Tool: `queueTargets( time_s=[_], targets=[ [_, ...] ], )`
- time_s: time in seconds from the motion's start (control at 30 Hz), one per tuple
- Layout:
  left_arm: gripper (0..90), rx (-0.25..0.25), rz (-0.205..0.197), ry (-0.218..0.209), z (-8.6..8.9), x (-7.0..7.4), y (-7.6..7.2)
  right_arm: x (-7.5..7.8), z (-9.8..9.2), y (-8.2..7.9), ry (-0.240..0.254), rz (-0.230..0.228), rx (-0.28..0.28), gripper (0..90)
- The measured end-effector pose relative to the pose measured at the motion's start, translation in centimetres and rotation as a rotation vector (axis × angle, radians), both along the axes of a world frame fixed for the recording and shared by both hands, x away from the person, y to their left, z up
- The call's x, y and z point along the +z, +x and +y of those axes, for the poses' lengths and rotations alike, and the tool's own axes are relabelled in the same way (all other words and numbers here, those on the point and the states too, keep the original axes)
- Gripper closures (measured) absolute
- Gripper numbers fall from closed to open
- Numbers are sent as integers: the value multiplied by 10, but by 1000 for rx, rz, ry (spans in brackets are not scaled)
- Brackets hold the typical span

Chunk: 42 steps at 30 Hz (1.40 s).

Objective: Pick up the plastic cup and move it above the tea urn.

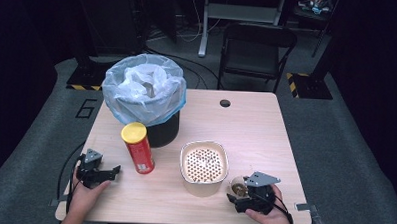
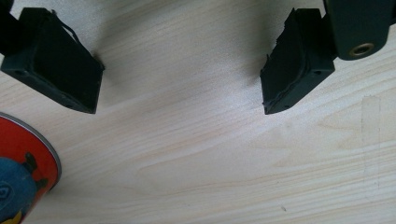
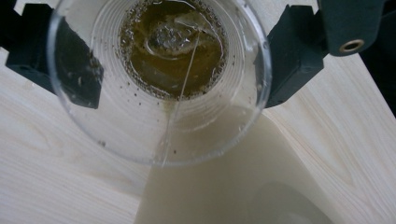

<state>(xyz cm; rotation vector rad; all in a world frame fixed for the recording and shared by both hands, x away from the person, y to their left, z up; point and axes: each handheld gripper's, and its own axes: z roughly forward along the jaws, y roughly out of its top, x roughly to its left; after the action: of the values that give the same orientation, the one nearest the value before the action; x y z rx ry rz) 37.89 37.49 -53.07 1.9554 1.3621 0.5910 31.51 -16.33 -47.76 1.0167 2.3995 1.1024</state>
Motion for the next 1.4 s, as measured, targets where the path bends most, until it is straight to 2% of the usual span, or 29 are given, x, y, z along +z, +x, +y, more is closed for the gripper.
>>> queueTargets(
  time_s=[0.17,0.37,0.4,0.5,0.63,0.9,0.93,0.97,1.07,1.1,1.2,1.4],
  targets=[
    [126,0,0,0,0,0,0,-6,-1,0,2,14,-7,192],
    [126,-2,5,1,0,0,0,-5,-4,1,32,-8,-12,269],
    [126,-1,1,1,0,0,0,-5,-5,1,31,-14,5,270],
    [126,-1,2,0,0,0,0,-5,-4,1,27,-23,7,270],
    [126,-2,4,1,0,0,0,-5,-4,-1,-2,-64,20,274],
    [126,1,-4,-1,0,0,0,-5,-8,2,16,-61,18,292],
    [126,-2,4,1,0,0,0,-5,-9,3,13,-64,28,295],
    [126,3,-8,-4,0,-1,0,-5,-9,3,13,-65,27,296],
    [126,-1,0,0,0,0,0,-5,-9,4,22,-59,29,300],
    [126,3,-8,-4,0,-1,0,-5,-10,5,21,-62,36,304],
    [126,-2,4,1,0,0,0,-5,-10,5,24,-55,31,309],
    [126,2,-5,-2,0,0,0,-4,-12,7,25,-41,56,322]
  ],
)
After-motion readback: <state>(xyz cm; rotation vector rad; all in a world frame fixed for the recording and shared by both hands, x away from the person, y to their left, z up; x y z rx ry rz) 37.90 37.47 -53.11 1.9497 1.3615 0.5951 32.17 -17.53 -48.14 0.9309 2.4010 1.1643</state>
